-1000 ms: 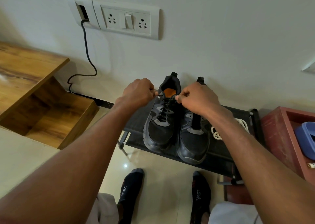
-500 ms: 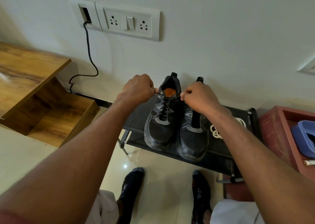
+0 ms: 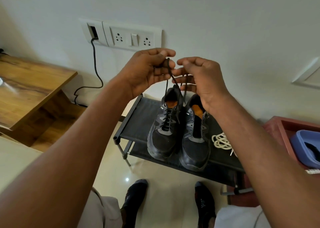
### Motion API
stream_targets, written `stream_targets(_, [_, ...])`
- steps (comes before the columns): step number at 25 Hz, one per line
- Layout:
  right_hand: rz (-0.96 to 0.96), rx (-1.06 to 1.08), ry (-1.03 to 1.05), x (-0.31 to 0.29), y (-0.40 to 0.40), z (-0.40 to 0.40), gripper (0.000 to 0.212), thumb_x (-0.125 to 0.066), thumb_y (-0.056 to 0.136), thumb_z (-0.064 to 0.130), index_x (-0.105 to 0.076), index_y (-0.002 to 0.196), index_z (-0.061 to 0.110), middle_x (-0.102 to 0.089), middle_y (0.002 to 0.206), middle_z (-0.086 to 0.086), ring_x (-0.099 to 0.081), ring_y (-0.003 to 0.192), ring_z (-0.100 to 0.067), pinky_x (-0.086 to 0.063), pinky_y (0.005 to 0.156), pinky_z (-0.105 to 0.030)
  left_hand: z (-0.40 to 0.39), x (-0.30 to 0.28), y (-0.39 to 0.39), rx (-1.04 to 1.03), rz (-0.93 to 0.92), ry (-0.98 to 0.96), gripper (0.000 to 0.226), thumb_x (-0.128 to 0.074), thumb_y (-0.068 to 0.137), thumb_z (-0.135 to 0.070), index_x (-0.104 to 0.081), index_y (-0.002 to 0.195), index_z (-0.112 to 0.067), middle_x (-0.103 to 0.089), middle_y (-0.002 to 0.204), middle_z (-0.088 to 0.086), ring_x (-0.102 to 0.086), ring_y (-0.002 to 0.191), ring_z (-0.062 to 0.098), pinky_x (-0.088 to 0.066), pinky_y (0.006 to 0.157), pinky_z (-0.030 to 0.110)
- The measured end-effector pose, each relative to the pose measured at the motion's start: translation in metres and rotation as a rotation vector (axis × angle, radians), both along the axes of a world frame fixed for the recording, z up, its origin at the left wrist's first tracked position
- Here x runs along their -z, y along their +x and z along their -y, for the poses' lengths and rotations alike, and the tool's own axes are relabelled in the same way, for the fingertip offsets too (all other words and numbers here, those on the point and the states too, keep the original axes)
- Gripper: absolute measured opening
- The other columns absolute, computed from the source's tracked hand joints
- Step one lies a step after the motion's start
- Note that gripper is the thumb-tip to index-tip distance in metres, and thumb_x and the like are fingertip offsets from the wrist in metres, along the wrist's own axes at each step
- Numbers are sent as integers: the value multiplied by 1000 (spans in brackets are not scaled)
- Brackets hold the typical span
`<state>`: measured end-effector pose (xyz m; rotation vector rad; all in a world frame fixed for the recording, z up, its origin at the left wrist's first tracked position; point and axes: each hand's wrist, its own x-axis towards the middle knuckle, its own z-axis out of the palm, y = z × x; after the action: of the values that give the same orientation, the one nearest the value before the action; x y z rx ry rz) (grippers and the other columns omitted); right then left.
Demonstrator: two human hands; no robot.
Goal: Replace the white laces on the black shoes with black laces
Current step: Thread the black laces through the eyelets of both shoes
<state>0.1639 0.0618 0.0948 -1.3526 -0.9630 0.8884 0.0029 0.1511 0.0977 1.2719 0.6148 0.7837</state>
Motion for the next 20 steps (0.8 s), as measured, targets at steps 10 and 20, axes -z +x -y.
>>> stream_targets(10, [342,236,351,-20,-9,0,8,-73,96,16,-78,101,14,-77,79,3,-71,68,-10,-52,56,-22,25,-34,-6,-380,-6,385,17,-69,99,-14,-73,109,-1,-78,87,14,-74,77,27,-59,77,41])
stream_targets(20, [10,231,425,-41,-16,-2,14,-70,100,22,-79,105,12,-74,77,-2,-67,72,-14,-47,55,-25,31,-54,14,-574,-96,637,18,-66,101,-13,-77,115,-10,-77,80,6,-74,76,15,-53,66,18])
